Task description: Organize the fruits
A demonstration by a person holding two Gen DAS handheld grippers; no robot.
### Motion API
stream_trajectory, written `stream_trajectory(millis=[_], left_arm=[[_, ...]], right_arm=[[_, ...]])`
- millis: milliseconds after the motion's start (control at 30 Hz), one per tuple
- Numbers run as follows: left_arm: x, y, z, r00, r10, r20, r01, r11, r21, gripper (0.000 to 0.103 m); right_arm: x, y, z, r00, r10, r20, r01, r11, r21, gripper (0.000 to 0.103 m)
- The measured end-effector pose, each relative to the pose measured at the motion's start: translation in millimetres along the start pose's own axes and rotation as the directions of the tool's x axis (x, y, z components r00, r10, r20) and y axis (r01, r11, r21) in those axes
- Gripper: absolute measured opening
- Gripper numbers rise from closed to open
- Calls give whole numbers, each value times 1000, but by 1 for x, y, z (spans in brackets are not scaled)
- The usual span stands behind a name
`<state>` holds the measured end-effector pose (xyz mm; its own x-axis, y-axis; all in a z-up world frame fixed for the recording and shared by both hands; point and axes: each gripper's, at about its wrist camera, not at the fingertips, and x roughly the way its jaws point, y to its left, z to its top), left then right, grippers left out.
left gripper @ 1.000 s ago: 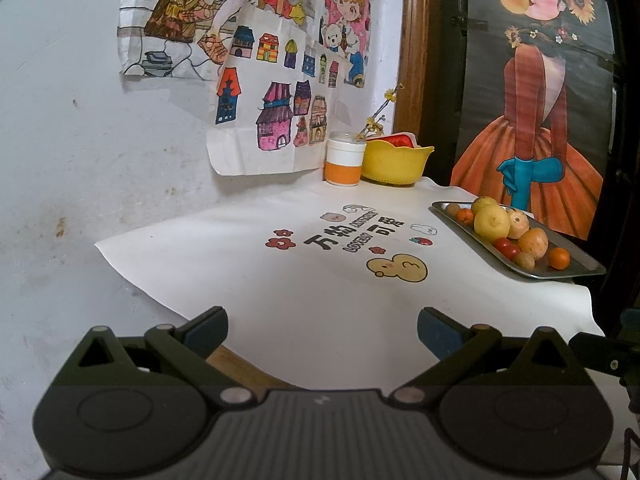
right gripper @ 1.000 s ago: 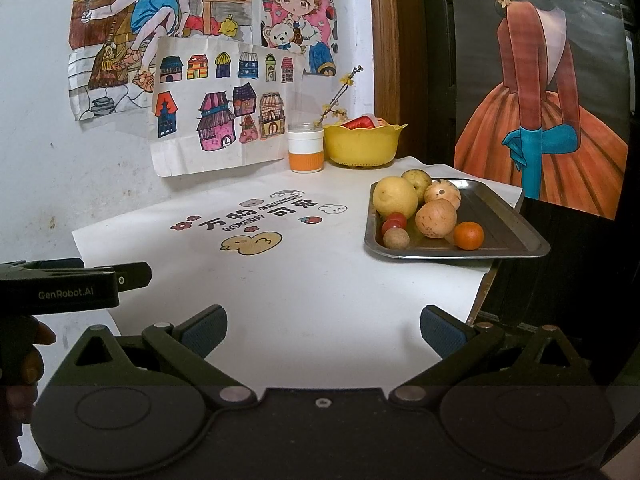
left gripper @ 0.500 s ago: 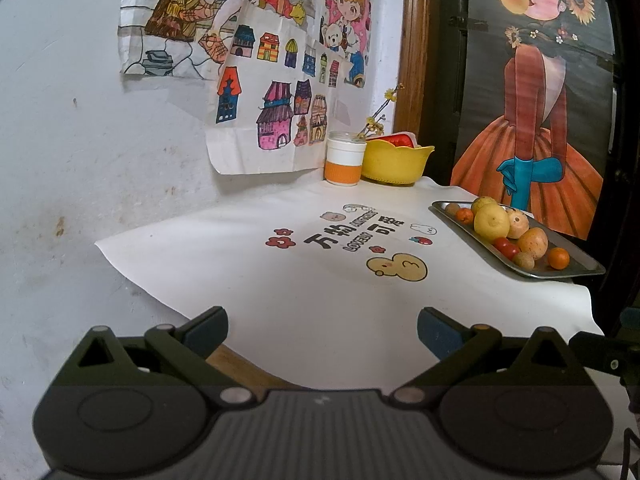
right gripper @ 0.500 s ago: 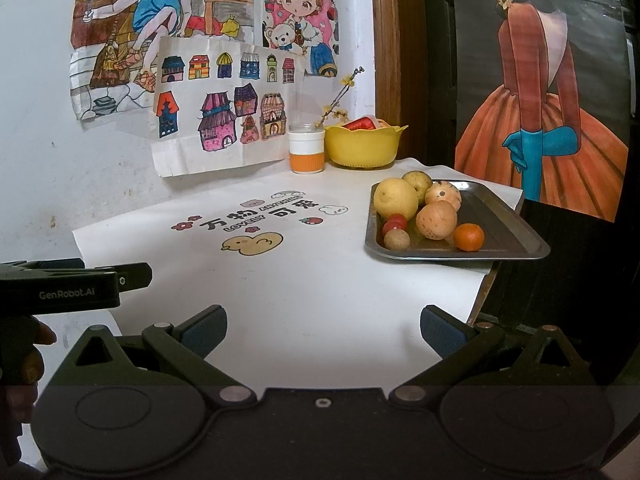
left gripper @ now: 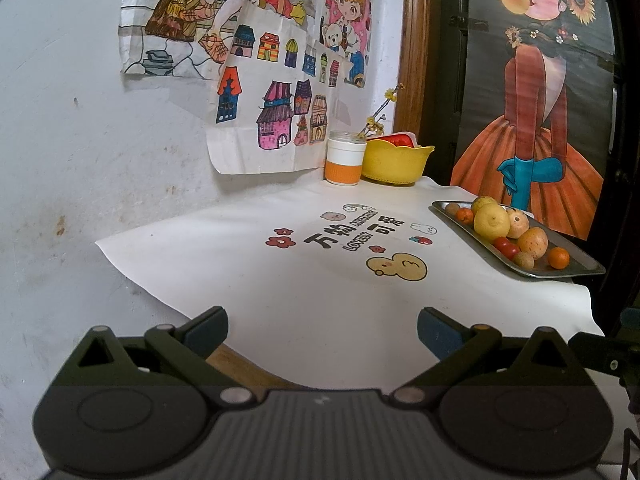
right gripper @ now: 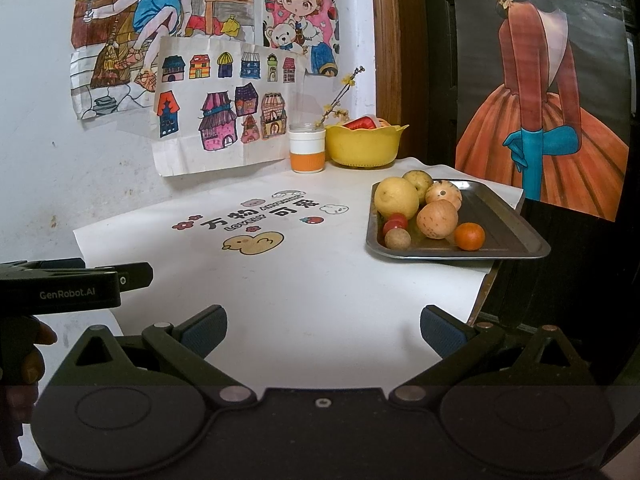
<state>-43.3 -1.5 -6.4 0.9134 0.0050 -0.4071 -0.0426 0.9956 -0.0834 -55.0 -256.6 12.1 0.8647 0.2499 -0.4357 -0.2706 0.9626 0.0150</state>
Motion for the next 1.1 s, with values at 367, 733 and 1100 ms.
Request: stream_trajectory(millis=[367,733,1100], left_arm=[[0,0,0,1000,0,0,0,1000,-1,103],[3,-1,2,999,5,-37,-5,1000,-14,103],[16,-5,18,995,22,-93,-22,1000,-2,103]], right_arm=[[0,0,0,1000,0,-1,0,1000,1,102],[5,6,6,1000,17,3,-17,999,-47,102],[23,-4,23,999,3,-33,-4,1000,-27,103]])
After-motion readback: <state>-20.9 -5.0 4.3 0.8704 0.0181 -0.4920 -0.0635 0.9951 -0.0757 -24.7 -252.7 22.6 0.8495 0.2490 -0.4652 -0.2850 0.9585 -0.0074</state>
